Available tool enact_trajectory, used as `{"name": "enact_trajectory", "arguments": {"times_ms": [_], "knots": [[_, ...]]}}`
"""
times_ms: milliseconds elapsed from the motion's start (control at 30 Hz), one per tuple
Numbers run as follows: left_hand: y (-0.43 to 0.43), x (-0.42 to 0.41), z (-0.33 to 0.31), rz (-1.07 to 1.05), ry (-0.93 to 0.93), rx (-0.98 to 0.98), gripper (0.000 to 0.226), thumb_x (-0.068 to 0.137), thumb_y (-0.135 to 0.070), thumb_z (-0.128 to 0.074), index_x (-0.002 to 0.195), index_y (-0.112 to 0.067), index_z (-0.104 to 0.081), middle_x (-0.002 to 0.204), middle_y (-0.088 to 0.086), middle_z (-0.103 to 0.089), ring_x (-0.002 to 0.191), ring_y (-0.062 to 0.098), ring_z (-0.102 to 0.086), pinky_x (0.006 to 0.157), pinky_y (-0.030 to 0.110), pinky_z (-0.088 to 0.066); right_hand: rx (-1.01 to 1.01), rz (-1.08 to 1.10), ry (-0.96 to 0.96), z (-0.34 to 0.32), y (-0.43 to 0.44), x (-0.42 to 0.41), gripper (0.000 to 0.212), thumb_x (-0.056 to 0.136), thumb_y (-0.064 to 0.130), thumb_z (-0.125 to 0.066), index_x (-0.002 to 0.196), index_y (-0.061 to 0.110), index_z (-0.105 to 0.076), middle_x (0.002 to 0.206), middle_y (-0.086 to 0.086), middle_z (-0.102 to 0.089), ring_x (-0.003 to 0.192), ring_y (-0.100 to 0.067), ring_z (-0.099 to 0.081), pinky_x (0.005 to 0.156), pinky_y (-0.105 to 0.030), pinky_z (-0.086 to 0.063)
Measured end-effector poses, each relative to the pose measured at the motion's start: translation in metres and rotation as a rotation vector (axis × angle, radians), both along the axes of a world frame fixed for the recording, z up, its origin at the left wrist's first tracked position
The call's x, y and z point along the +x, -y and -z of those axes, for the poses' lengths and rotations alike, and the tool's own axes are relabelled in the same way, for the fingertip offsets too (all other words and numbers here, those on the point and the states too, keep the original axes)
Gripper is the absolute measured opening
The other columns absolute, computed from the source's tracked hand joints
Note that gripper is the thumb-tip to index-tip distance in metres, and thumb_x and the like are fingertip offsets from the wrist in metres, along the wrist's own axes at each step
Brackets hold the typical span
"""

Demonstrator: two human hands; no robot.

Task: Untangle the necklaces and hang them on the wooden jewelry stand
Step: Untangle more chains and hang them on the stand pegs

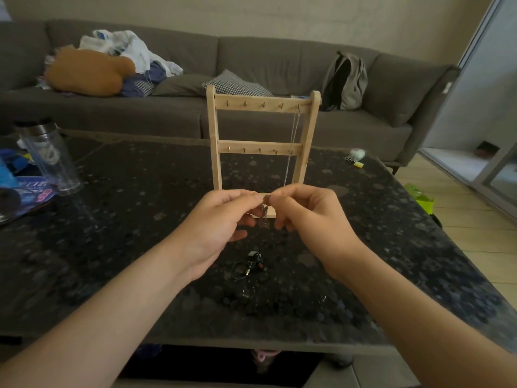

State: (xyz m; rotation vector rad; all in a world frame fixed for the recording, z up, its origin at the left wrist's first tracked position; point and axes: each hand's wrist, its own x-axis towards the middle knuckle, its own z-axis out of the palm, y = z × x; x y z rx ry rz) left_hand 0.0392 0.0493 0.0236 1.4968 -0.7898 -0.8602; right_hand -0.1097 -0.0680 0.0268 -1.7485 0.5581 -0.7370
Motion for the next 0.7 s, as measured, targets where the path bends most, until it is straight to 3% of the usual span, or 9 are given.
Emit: {"name": "enact_trajectory", "arguments": {"times_ms": [267, 533, 700], "knots": [[0.0009, 0.0027, -0.0002, 0.000, -0.027, -0.006, 0.025, 0.103, -0.035, -0.068, 0.102, -0.018, -0.086, 0.096, -0.002, -0.075, 0.097, 0.015, -0.065, 0.098, 0.044, -0.050, -0.024, -0.001, 0.005, -0.0008, 0.0023, -0.0009, 0.009, 0.102, 0.021, -0.072, 0.100, 0.019, -0.080, 0.079, -0.001, -0.073, 0.072, -0.010, -0.067, 0.068, -0.020, -0.051], [0.0003, 0.0024, 0.0005, -0.007, -0.010, -0.003, 0.024, 0.103, -0.037, -0.068, 0.102, -0.023, -0.087, 0.098, -0.003, -0.074, 0.099, 0.016, -0.066, 0.101, 0.045, -0.051, -0.024, -0.022, 0.000, -0.0022, 0.0014, -0.0008, 0.016, 0.103, 0.019, -0.069, 0.096, 0.013, -0.082, 0.076, 0.003, -0.072, 0.073, -0.010, -0.067, 0.067, -0.017, -0.051], [-0.0001, 0.0022, 0.0006, -0.006, 0.029, -0.001, 0.022, 0.102, -0.038, -0.068, 0.100, -0.028, -0.087, 0.095, -0.007, -0.075, 0.102, 0.015, -0.066, 0.096, 0.040, -0.051, -0.071, -0.030, -0.010, -0.0024, -0.0004, -0.0032, 0.011, 0.100, 0.016, -0.074, 0.093, 0.012, -0.082, 0.069, 0.007, -0.074, 0.066, -0.002, -0.066, 0.063, -0.014, -0.050]]}}
